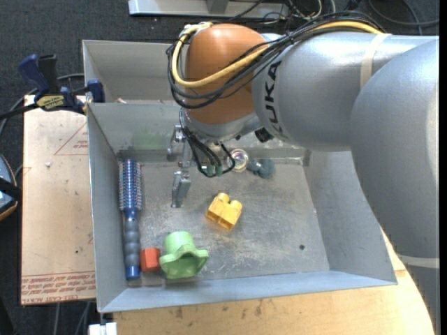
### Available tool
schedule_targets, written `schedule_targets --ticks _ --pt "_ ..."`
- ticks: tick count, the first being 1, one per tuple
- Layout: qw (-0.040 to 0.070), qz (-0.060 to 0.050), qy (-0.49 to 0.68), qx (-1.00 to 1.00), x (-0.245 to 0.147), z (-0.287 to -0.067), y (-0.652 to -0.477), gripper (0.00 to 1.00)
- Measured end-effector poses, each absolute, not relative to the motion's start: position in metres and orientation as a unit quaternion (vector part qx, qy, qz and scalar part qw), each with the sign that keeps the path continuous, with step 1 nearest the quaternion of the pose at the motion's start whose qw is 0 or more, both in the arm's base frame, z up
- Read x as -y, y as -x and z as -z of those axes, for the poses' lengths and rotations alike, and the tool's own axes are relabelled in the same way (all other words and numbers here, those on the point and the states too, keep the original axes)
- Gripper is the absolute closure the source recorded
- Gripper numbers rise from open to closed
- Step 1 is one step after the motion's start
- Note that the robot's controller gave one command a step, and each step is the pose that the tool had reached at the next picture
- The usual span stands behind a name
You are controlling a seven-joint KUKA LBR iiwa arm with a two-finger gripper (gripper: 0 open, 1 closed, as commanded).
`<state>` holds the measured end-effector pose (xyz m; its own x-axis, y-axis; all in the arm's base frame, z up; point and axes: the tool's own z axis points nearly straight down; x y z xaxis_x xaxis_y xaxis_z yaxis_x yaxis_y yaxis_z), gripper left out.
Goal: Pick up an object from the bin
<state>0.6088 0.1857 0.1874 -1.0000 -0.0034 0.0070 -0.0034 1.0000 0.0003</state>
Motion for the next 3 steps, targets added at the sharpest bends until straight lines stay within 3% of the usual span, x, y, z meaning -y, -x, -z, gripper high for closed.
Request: schedule_targets --ticks 1,2,3 --pt "-0.003 0.001 -0.031 1.0 -0.083 -0.081 -0.561 0.0" --pt "-0.003 0.0 -0.05 0.999 -0.045 -0.101 -0.583 0.0" --pt "0.0 0.001 -0.064 0.998 -0.057 -0.1 -0.575 0.0"
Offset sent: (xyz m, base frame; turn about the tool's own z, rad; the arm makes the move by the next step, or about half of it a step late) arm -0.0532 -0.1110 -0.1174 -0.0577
